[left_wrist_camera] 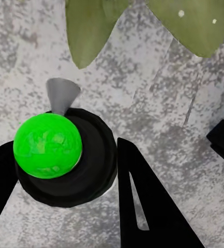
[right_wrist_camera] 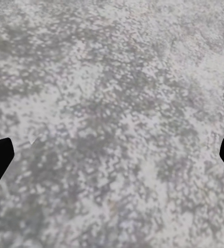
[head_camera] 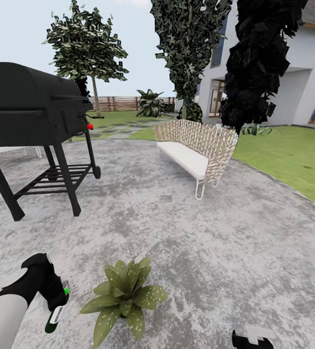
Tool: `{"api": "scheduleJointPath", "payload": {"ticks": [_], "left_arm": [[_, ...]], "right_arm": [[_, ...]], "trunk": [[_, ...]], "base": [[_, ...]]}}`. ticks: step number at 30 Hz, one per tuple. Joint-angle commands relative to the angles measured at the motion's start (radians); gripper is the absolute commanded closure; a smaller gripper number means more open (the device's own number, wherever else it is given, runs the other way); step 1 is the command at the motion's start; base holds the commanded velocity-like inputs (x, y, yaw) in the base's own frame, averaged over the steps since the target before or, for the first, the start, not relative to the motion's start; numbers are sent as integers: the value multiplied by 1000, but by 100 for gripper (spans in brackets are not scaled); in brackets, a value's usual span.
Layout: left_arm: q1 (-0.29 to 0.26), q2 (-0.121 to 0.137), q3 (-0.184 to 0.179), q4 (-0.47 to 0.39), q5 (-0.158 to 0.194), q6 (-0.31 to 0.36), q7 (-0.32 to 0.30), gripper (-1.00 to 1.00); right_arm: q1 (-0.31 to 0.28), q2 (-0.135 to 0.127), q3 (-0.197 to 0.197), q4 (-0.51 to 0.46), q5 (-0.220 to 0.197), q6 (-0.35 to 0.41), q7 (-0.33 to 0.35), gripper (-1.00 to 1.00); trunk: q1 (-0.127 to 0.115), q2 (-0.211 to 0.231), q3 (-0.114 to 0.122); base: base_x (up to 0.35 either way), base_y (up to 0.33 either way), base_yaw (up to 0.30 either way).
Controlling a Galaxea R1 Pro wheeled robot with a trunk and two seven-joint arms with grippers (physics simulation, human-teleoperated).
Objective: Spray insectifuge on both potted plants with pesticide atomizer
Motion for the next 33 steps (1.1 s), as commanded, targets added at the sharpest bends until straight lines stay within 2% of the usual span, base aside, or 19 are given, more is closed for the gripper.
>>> {"api": "scheduleJointPath", "payload": {"ticks": [1, 3, 7, 10, 12, 13, 15, 18, 20, 23, 24, 25, 26, 28, 29, 33], "left_arm": [[0, -2, 3, -1, -5, 9, -5, 100], [1, -4, 3, -1, -6, 2, -4, 100], [3, -6, -7, 3, -11, -19, 37, 100], [-7, -10, -43, -3, -12, -100, 33, 100], [-12, -26, -51, -12, -13, -120, 9, 100], [-24, -37, -56, -16, -14, -127, -46, 100], [-54, -45, -65, -16, -16, -134, -115, 100], [-56, -36, -139, -2, -16, -142, -130, 100], [-44, -31, -149, 0, -17, -204, -129, 100], [-42, -42, -151, -10, -17, -232, -131, 100], [-54, -83, -167, -15, -28, -237, -137, 100], [-84, -142, -202, -15, -104, -215, -144, 100], [-92, -157, -207, -14, -147, -201, -164, 100], [-101, -172, -210, -14, -277, -184, -251, 100], [-102, -171, -208, -15, -299, -182, -257, 100], [-99, -158, -176, -16, -307, -183, -257, 100]], "right_arm": [[-1, 0, -8, 1, 10, -3, -2, -100], [-1, 0, -8, 1, 10, -3, -2, -100], [-1, 0, -8, 2, 10, -3, -2, -100], [-1, 0, -8, 3, 12, -3, -2, -100], [-1, -1, -8, 3, 12, -3, -3, -100], [-1, -1, -8, 3, 12, -3, -3, -100], [-1, -1, -8, 3, 12, -3, -3, -100], [-1, -1, -8, 3, 12, -3, -3, -100], [-1, -1, -8, 3, 12, -3, -3, -100], [-1, -1, -8, 3, 12, -3, -3, -100], [-1, -1, -8, 3, 12, -3, -3, -100], [-1, -3, -8, 3, 12, -3, -3, -100], [-1, -3, -8, 3, 12, -3, -3, -100], [-1, -3, -8, 3, 12, -3, -3, -100], [-1, -3, -8, 2, 12, -3, -3, -100], [-1, -1, -8, 0, 11, -3, -5, -100]], "trunk": [[0, 0, -1], [0, 0, 1], [0, 0, 2], [0, 0, 2], [0, 0, 2], [0, 0, 2], [0, 0, 2], [0, 0, 2], [0, 0, 2], [0, 0, 2], [0, 0, 2], [0, 0, 2], [0, 0, 2], [0, 0, 2], [0, 0, 2], [0, 0, 2]], "base": [[103, 1, -170], [37, 0, -219], [5, 0, -133], [0, 0, -12], [0, 0, -2], [0, 0, 0], [0, 0, 0], [0, 0, 0], [0, 0, 0], [0, 0, 0], [0, 0, 0], [0, 0, 0], [0, 0, 0], [0, 0, 0], [0, 0, 0], [0, 0, 0]]}}
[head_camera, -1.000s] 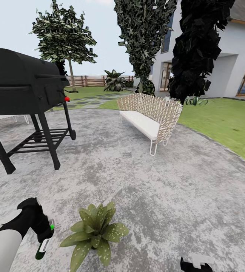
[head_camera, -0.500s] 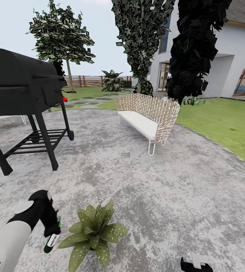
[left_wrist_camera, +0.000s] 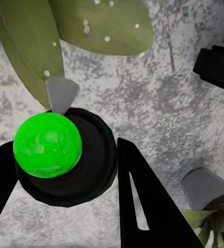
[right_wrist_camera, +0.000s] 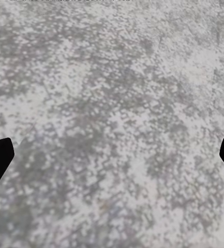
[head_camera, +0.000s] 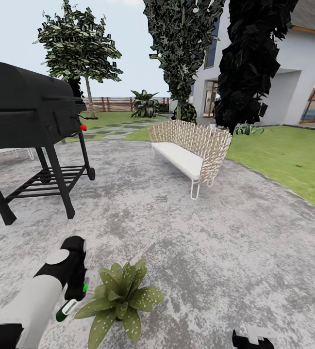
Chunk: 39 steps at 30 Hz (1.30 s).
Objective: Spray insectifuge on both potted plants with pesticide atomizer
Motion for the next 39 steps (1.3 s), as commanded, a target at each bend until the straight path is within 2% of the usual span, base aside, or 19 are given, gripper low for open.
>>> {"api": "scheduleJointPath", "payload": {"ticks": [1, 5, 17, 20, 22, 30, 32, 36, 39], "left_arm": [[0, 2, 19, -1, -6, 10, -5, 100], [-1, 4, 58, -1, -7, 12, 3, 100], [1, 11, 48, -1, -26, 10, 13, 100], [-5, 30, 49, -1, -67, 10, 8, 100], [-25, 39, 51, -2, -81, 9, 2, 100], [-21, 49, 55, -1, -83, 12, 11, 100], [-19, 53, 56, -1, -83, 11, 13, 100], [-14, 89, 56, 1, -83, 10, 13, 100], [-13, 85, 55, 1, -77, 11, 11, 100]], "right_arm": [[-1, 1, -8, 1, 10, -3, -3, -100], [-1, 1, -9, 0, 9, -3, -4, -100], [-1, -1, -11, -2, 8, -3, -4, -100], [-1, -2, -11, -2, 9, -3, -4, -100], [-1, -2, -11, -2, 9, -3, -4, -100], [-1, -2, -11, -2, 9, -3, -4, -100], [-1, -2, -11, -2, 9, -3, -4, -100], [-1, -2, -11, -2, 9, -3, -4, -100], [-1, -2, -11, -2, 9, -3, -4, -100]], "trunk": [[0, 0, -1], [0, 0, -2], [42, -77, -55], [43, -78, -71], [44, -79, -82], [48, -80, -125], [48, -80, -127], [48, -80, -128], [48, -80, -128]], "base": [[0, 0, 0], [0, 0, 0], [0, 0, 0], [0, 0, 0], [0, 0, 0], [0, 0, 0], [0, 0, 0], [0, 0, 0], [0, 0, 0]]}}
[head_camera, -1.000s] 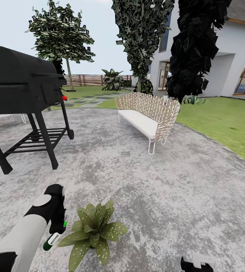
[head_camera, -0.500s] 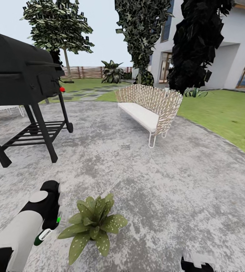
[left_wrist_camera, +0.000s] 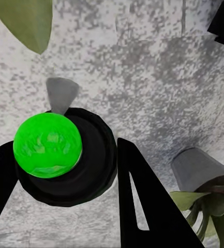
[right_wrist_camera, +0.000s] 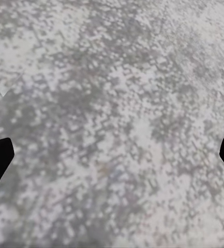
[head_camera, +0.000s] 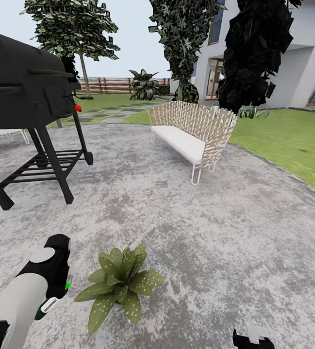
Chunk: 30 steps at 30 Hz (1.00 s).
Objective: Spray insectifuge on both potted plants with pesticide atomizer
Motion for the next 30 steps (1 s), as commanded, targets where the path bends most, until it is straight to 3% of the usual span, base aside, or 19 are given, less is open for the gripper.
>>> {"api": "scheduleJointPath", "payload": {"ticks": [1, 3, 5, 7, 10, 17, 21, 26, 30], "left_arm": [[-4, -46, -1, -2, -4, 11, -11, 100], [-3, -52, 1, -1, -6, 9, -5, 100], [0, -27, 4, 6, -3, 5, -1, 100], [1, 20, 6, 13, 11, 0, 5, 100], [1, 40, 12, 15, 48, -3, 12, 100], [-31, -33, 15, -4, 63, -1, 9, 100], [-78, -25, 26, -15, 63, -1, 1, 100], [-69, -16, 56, -15, 62, -5, 6, 100], [-64, -16, 57, -3, 61, -6, 10, 100]], "right_arm": [[-1, -1, -8, 1, 10, -4, -3, -100], [-1, -1, -8, 1, 10, -3, -3, -100], [-1, -1, -8, 1, 10, -3, -3, -100], [-1, -1, -8, 2, 10, -3, -3, -100], [-1, -1, -8, 2, 10, -3, -3, -100], [-1, -1, -8, 2, 10, -3, -3, -100], [-1, -1, -7, 2, 10, -3, -3, -100], [-1, -1, -6, 2, 10, -3, -3, -100], [-1, -1, -7, 2, 10, -4, -3, -100]], "trunk": [[0, 0, -1], [0, 0, -1], [0, 0, -1], [0, 0, -1], [0, 0, -1], [0, 0, -1], [0, 0, -1], [0, 0, -1], [0, 0, -1]], "base": [[0, 0, 0], [0, 0, 0], [0, 0, 0], [0, 0, 0], [0, 0, 0], [0, 0, 0], [0, 0, 0], [0, 0, 0], [0, 0, 0]]}}
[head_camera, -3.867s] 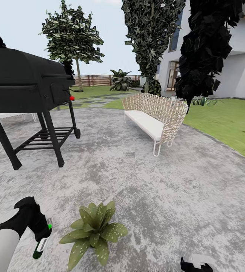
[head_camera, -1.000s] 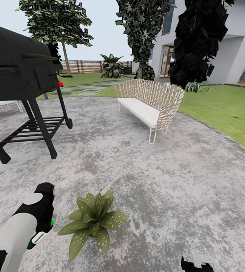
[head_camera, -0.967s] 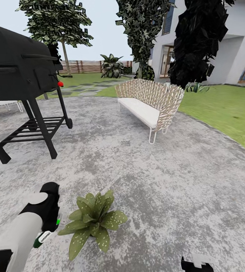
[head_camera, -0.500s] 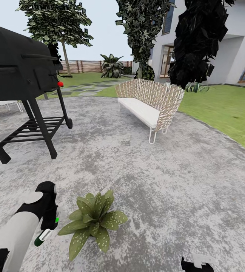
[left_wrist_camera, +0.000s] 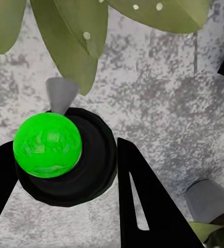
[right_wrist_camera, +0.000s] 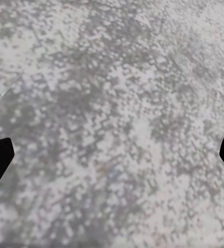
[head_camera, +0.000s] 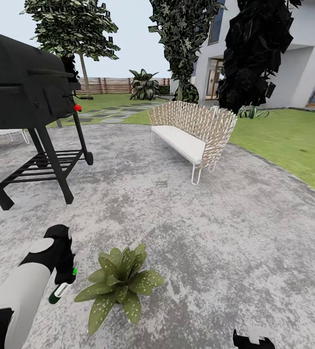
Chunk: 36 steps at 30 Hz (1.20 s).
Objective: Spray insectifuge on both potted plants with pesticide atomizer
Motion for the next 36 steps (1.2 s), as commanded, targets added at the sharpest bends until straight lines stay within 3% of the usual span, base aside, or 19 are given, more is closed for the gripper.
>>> {"api": "scheduleJointPath", "payload": {"ticks": [1, 20, 24, 26, 29, 33, 36], "left_arm": [[0, -1, 2, 0, -6, 10, -3, 100], [0, -10, 1, 4, -6, 6, -3, 100], [57, -3, 8, 25, 0, -166, 34, 100], [67, 2, 8, 39, 25, -206, 72, 100], [69, 6, 7, 47, 45, -219, 80, 100], [61, -7, -2, 48, 40, -220, 54, 100], [52, -19, -6, 24, 32, -212, -35, 100]], "right_arm": [[-1, 0, -8, 1, 11, -3, -3, -100], [-1, 0, -8, 1, 12, -4, -3, -100], [-1, 0, -8, 1, 12, -3, -3, -100], [-1, 0, -8, 1, 12, -3, -3, -100], [-1, 0, -8, 1, 12, -2, -3, -100], [-1, 0, -8, 1, 12, -2, -3, -100], [-1, 0, -8, 1, 12, -2, -3, -100]], "trunk": [[0, 0, -1], [0, 0, -1], [0, 0, -1], [0, 0, -1], [0, 0, -1], [0, 0, -1], [0, 0, -1]], "base": [[0, 0, 0], [93, 31, 0], [6, 0, 0], [1, 0, 0], [0, 0, 0], [0, 0, 0], [0, 0, 0]]}}
